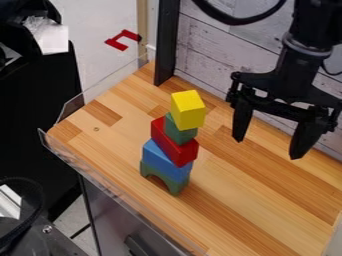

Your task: Take the yellow cube and put in on the right side of the table

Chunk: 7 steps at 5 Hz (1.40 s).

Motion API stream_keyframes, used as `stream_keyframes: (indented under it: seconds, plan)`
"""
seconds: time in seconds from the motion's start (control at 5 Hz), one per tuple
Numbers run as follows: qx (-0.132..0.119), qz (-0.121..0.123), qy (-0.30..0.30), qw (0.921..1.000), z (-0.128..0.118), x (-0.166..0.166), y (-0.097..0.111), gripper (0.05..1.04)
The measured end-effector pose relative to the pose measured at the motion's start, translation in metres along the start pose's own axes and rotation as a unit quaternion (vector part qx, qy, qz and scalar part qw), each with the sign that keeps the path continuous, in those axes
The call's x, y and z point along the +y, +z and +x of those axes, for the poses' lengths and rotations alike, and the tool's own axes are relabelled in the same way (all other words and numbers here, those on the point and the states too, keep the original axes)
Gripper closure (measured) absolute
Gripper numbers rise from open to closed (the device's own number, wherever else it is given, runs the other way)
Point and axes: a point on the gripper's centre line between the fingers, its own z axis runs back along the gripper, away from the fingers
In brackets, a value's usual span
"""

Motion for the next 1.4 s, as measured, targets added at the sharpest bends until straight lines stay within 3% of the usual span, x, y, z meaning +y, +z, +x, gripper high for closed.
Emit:
stream_keyframes:
  seconds: [0.2, 0.6, 1.2, 1.4]
  plan:
    - [0.012, 0.011, 0.000, 0.9999, -0.002, 0.001, -0.009, 0.084]
    - [0.007, 0.029, -0.015, 0.9995, 0.002, 0.006, -0.004, 0.084]
    - [-0.020, -0.020, -0.065, 0.9975, 0.004, 0.031, 0.036, 0.084]
    - [-0.016, -0.009, -0.064, 0.9978, 0.001, 0.048, 0.039, 0.084]
